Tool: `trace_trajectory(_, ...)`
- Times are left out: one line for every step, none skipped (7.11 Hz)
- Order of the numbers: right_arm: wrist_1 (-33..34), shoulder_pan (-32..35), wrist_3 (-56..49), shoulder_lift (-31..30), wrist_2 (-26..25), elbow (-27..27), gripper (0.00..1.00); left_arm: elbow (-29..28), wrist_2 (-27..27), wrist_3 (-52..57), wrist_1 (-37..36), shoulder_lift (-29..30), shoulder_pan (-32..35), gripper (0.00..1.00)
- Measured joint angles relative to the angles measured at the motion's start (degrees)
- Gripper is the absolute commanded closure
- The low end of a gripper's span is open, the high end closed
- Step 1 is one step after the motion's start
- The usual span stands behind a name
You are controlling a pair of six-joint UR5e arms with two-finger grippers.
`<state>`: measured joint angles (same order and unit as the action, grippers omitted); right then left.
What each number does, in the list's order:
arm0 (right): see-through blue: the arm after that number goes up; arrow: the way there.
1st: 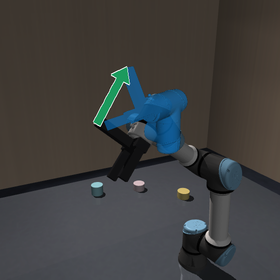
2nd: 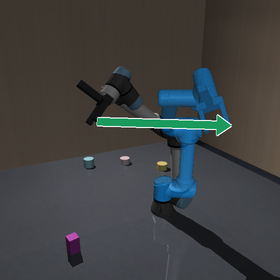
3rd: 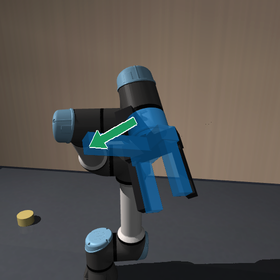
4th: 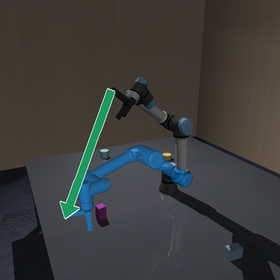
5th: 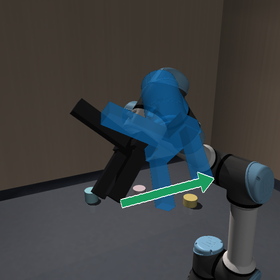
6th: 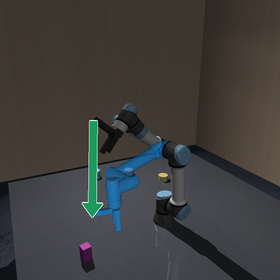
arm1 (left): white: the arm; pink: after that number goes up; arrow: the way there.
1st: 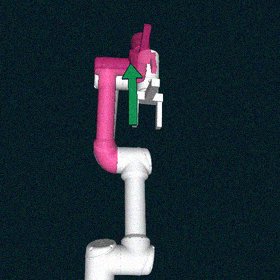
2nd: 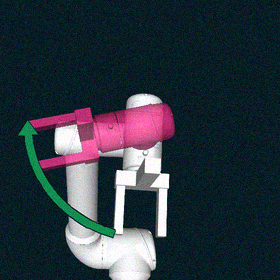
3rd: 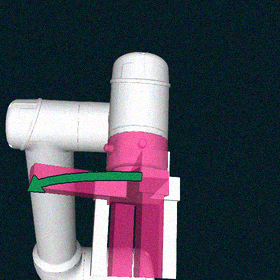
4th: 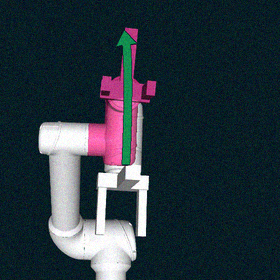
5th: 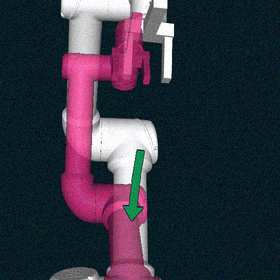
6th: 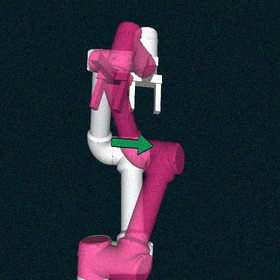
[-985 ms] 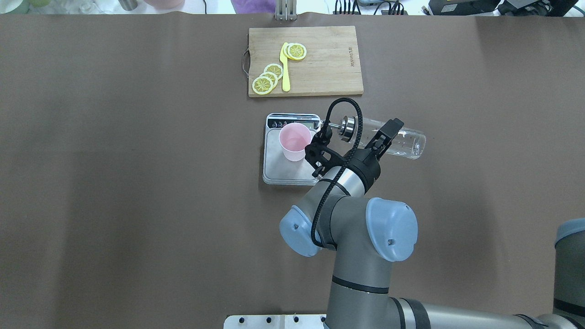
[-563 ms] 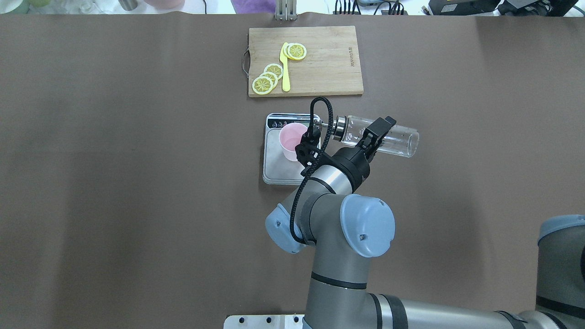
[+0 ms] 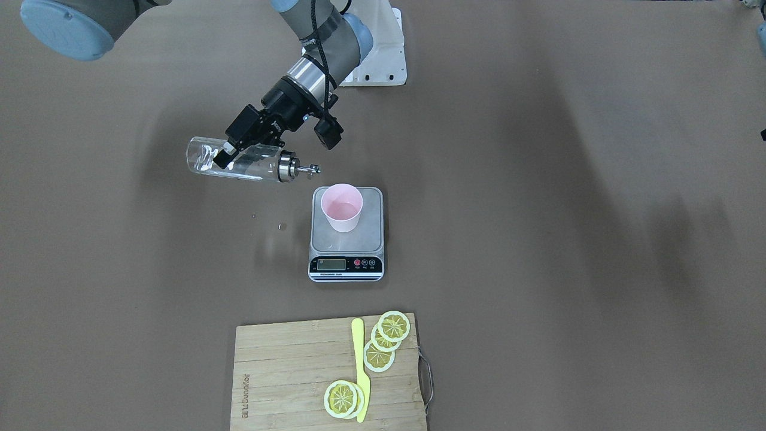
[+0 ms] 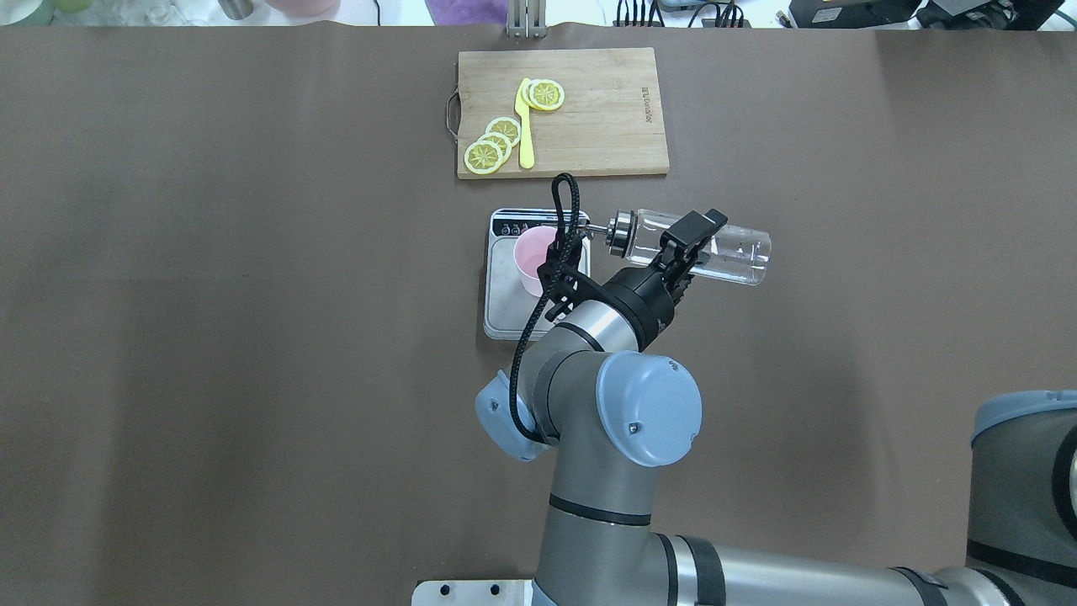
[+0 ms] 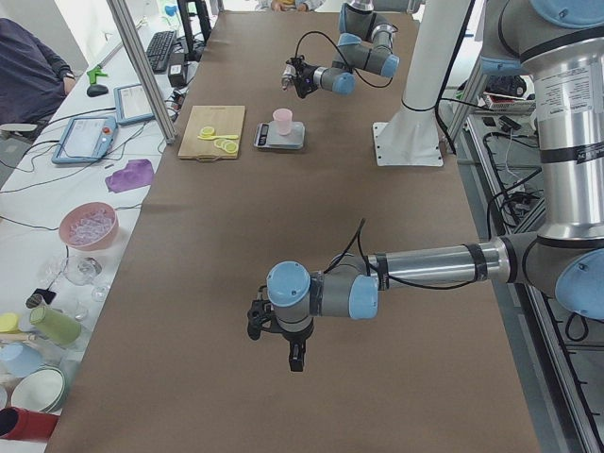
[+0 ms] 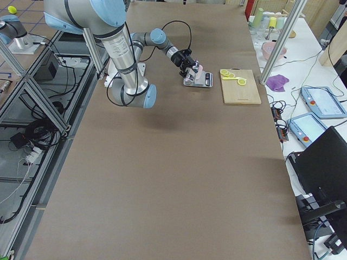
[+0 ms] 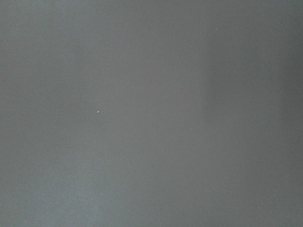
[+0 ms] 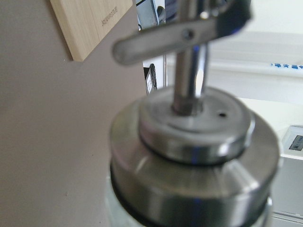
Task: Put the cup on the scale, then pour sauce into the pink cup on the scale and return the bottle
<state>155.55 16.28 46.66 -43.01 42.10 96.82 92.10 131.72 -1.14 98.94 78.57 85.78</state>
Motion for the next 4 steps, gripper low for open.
trace_trajectory(0.3, 0.2, 0.1, 0.2, 0.0, -0.9, 1.00, -0.2, 0.0, 0.0, 0.0, 0.0, 0.0, 0.02)
trace_trajectory(0.6, 0.3, 0.3, 0.7, 0.0, -2.2, 1.00, -0.5, 0.0, 0.0, 0.1, 0.0, 0.0, 0.02)
trace_trajectory(1.0, 0.5, 0.4, 1.2, 0.0, -3.2, 1.00, -0.7, 0.0, 0.0, 0.1, 0.0, 0.0, 0.02)
trace_trajectory(1.7, 0.8, 0.5, 1.7, 0.0, -4.0, 1.00, -0.9, 0.0, 0.0, 0.0, 0.0, 0.0, 0.02)
